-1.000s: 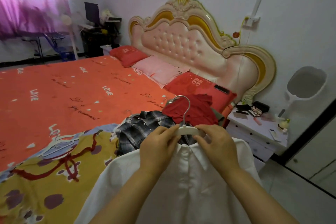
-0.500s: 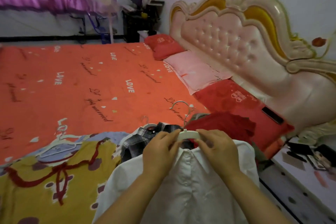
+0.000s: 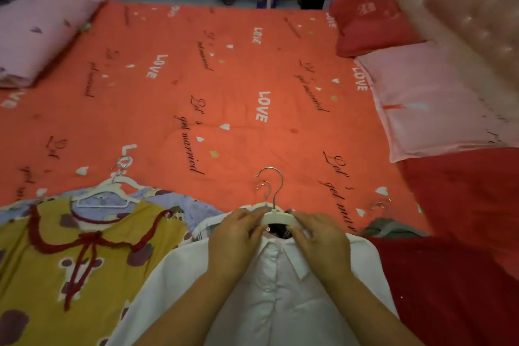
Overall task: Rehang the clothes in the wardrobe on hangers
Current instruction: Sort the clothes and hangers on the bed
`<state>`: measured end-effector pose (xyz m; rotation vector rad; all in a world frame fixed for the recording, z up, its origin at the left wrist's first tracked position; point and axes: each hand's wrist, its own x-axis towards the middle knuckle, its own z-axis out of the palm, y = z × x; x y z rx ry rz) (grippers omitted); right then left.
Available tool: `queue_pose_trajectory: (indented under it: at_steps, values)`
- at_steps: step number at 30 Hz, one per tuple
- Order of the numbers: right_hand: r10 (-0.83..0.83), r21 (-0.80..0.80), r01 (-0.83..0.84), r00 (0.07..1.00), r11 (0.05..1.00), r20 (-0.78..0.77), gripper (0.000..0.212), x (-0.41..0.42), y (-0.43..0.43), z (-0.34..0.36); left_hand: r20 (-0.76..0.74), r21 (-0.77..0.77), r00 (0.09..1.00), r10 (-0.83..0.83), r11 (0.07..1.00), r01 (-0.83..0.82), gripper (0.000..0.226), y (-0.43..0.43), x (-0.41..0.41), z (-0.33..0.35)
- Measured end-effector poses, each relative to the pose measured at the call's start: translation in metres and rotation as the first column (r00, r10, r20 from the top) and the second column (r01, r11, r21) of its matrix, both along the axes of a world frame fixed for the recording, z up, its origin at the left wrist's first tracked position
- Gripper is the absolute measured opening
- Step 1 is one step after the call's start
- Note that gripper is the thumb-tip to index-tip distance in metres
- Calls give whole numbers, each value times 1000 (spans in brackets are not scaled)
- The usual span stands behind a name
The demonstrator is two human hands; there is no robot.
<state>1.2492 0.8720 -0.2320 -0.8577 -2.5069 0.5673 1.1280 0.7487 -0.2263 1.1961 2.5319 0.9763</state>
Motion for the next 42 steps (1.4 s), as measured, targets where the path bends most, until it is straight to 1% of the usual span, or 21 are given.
queue_pose_trajectory:
  at_steps: [2,6,9,10,11,12,13,14,16,20,23,27,30,32,36,42]
  values:
    - [31,-18,-30,999,999,26,33,-15,16,-28,31,-71,999,31,997,-28,36,15,-12,-25]
    - [65,-106,-60,997,993,46,32,-42,35,-81,40,-208,997,70,976,-60,37,36,-33,-77]
    - [59,-190,-40,994,981,96,28,-58,42,-119,49,-322,996,68,946,-48,48,40,-40,-114]
    - [56,-214,-23,987,977,149,28,-62,43,-132,56,-370,996,73,928,-47,53,39,-40,-125]
    - [59,-233,-1,969,972,239,31,-65,44,-143,66,-426,995,79,904,-43,57,37,-38,-136]
    - [62,-243,23,940,970,336,36,-66,44,-154,78,-487,994,80,873,-32,61,34,-35,-145]
    - [63,-255,45,914,966,401,41,-65,43,-163,89,-547,993,73,837,-13,63,30,-32,-152]
    - [71,-282,59,900,958,431,43,-63,40,-170,100,-594,993,65,805,7,64,26,-28,-158]
    - [107,-343,53,896,938,431,44,-55,31,-176,122,-647,991,59,762,34,63,17,-22,-165]
    - [196,-397,-16,888,918,417,42,-39,11,-166,126,-651,987,103,759,4,59,-1,-16,-157]
    - [219,-413,-40,891,910,398,41,-34,-3,-145,104,-639,987,125,769,-30,59,-13,-16,-136]
    - [252,-397,-97,898,913,360,38,-36,-27,-107,42,-616,991,129,784,-76,58,-41,-18,-95]
    - [288,-362,-160,897,918,335,37,-41,-52,-71,-39,-576,987,156,804,-150,57,-75,-20,-59]
    - [321,-335,-211,892,918,318,37,-45,-74,-48,-87,-538,977,197,816,-212,56,-105,-20,-35]
    - [419,-277,-340,851,899,316,39,-56,-135,-3,-128,-471,951,282,826,-309,54,-184,-17,8]
    - [536,-181,-505,779,844,325,42,-72,-267,47,-173,-402,903,394,809,-429,58,-331,-15,55]
